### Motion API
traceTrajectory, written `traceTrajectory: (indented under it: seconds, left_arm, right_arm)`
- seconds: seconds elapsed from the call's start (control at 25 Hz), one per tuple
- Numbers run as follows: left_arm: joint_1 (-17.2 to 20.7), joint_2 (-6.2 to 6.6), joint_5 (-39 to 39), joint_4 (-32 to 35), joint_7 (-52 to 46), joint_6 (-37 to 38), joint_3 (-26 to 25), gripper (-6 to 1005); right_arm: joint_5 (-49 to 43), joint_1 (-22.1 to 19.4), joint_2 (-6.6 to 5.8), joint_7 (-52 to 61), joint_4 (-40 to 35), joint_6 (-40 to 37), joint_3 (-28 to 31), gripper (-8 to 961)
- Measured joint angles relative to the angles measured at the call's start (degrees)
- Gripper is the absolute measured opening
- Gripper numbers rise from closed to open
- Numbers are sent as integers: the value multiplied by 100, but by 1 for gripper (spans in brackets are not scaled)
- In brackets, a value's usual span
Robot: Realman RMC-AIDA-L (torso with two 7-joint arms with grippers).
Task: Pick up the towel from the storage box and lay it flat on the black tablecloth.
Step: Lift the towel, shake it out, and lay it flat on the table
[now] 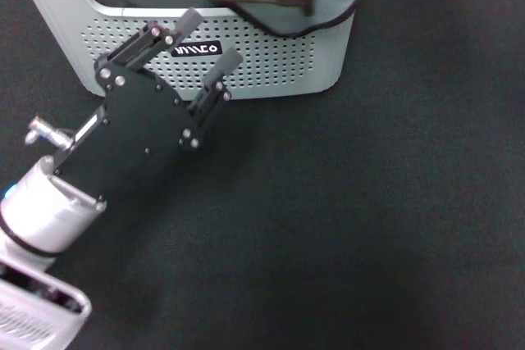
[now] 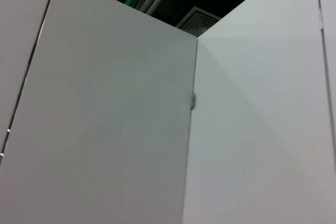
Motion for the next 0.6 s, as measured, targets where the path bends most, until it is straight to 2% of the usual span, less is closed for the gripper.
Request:
traceTrajectory:
  seconds: [0.24, 0.44, 0.6]
  left_arm:
    - [-138, 0, -377, -34, 970, -211, -51, 458]
    - [-260, 0, -413, -295, 2390, -492, -414, 457]
    - [-317, 0, -411, -425, 3271, -650, -508, 455]
  right_arm:
    - [209, 418, -2, 53, 353, -61, -219, 3]
    - [247, 533, -2, 55, 410, -96, -401, 4]
    - [389, 595, -3, 55, 410, -111, -498, 4]
